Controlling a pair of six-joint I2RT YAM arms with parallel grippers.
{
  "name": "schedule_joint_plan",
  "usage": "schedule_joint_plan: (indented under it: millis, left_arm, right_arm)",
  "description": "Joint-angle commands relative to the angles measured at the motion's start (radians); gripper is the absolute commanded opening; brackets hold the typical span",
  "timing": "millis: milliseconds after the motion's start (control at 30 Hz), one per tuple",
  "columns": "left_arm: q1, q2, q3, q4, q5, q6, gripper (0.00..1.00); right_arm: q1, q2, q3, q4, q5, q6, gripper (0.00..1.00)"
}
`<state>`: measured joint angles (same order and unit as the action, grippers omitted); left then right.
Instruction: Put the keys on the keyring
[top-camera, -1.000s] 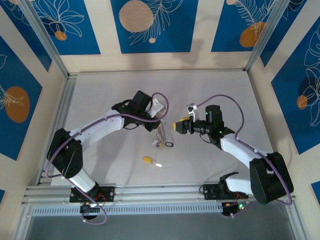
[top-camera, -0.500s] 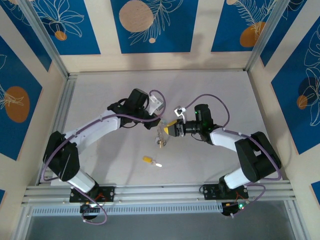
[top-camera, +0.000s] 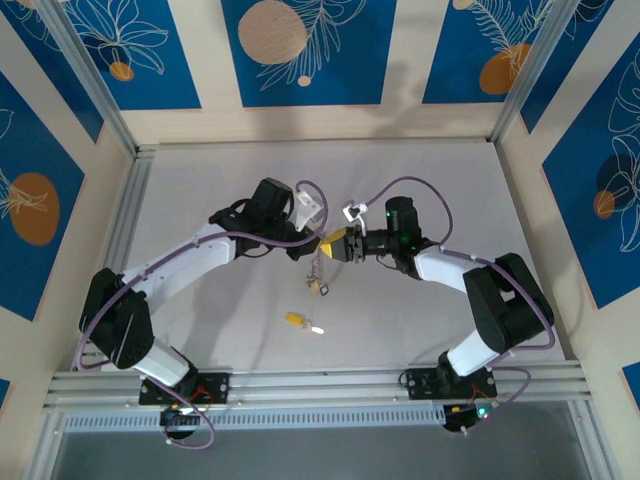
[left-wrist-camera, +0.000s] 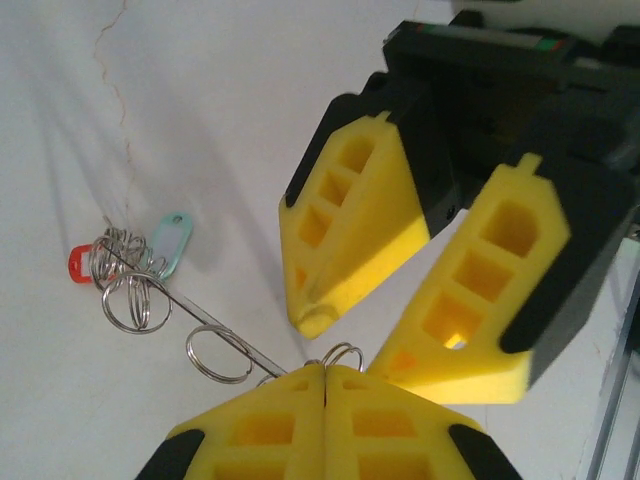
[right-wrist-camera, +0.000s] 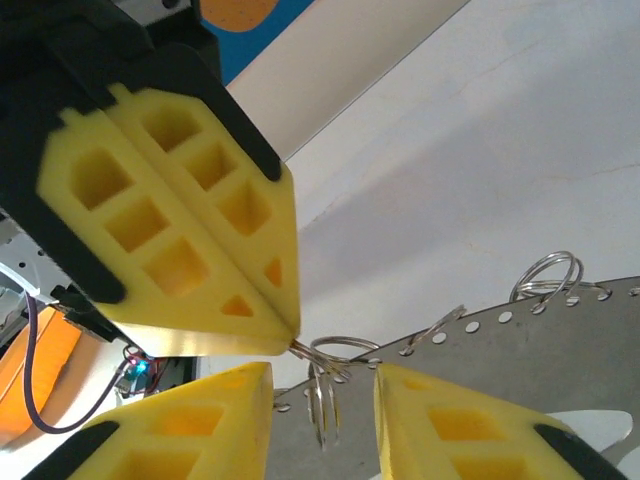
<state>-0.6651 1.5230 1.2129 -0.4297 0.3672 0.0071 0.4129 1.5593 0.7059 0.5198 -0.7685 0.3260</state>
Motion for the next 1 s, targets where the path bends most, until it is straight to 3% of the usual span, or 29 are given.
schedule_joint_plan:
  millis: [0, 367, 600, 800, 967]
  left_arm:
    - [0.010, -0.040, -0.004, 0.045, 0.038, 0.001, 0.00]
    - [0.009, -0.054, -0.007, 0.053, 0.023, 0.000, 0.00]
    - [0.011, -0.049, -0.004, 0.049, -0.010, -0.010, 0.00]
    - [0.012, -0.053, -0.005, 0.045, -0.028, -0.016, 0.00]
    - [0.014, -0.060, -0.011, 0.043, -0.030, -0.020, 0.00]
  right_arm:
    - [0.011, 0.007, 0.020, 0.007, -0.034, 0.004, 0.32]
    - [0.027, -0.029, 0.008, -0.042, -0.025, -0.027, 0.10]
    - [0.042, -0.101, -0.020, -0.094, 0.014, -0.060, 0.10]
    - [0.088, -0.183, -0.062, -0.128, 0.057, -0.116, 0.24]
    - [0.091, -0.213, -0.078, -0.159, 0.097, -0.118, 0.24]
